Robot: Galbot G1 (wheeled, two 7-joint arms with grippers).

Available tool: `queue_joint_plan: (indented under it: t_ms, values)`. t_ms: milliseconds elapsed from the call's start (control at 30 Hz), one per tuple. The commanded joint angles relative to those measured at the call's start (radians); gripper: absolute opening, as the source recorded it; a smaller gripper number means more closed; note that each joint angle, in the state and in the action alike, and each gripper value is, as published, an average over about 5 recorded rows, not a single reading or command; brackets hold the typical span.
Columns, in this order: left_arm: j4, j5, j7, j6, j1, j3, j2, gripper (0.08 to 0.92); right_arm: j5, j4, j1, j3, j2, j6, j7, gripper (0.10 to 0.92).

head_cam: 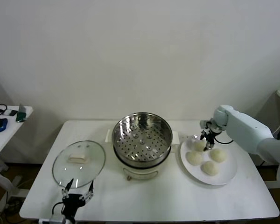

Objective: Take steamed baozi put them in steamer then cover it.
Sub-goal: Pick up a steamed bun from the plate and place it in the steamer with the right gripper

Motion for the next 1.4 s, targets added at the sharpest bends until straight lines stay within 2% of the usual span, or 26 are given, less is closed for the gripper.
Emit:
queue_joint_plan:
  t_ms: [33, 233, 433, 567, 700, 833, 1000, 1400]
  values:
    - [-0.004, 0.001, -0.001, -0.002, 0.004, -0.001, -0.001, 0.823, 0.102, 0.12, 0.2, -0.114, -0.036, 0.038, -0.018, 0.645]
    - [-0.012, 0.005, -0.001, -0.006, 0.006, -0.001, 0.0, 0.823, 0.197, 0.323, 0.541, -0.321, -0.05, 0.15, -0.043, 0.645]
    - [-0.018, 0.009, -0.002, -0.01, 0.005, 0.001, 0.003, 0.823, 0.262, 0.538, 0.779, -0.418, 0.032, 0.307, -0.045, 0.645]
    - [-0.02, 0.009, -0.004, -0.011, 0.0, -0.004, 0.005, 0.823, 0.231, 0.635, 0.805, -0.42, 0.115, 0.403, -0.033, 0.645]
    - [-0.022, 0.005, -0.004, -0.011, -0.007, -0.007, 0.004, 0.823, 0.136, 0.677, 0.738, -0.417, 0.181, 0.504, -0.016, 0.645]
    - [-0.023, 0.006, -0.005, -0.012, -0.009, 0.0, 0.003, 0.823, -0.011, 0.627, 0.613, -0.391, 0.212, 0.583, -0.002, 0.645]
    - [-0.023, 0.008, -0.006, -0.012, -0.01, 0.003, 0.001, 0.823, -0.197, 0.467, 0.438, -0.315, 0.259, 0.664, 0.027, 0.645]
    - [-0.008, 0.008, -0.008, -0.014, -0.022, 0.005, 0.008, 0.823, -0.349, 0.264, 0.259, -0.195, 0.364, 0.687, 0.129, 0.645]
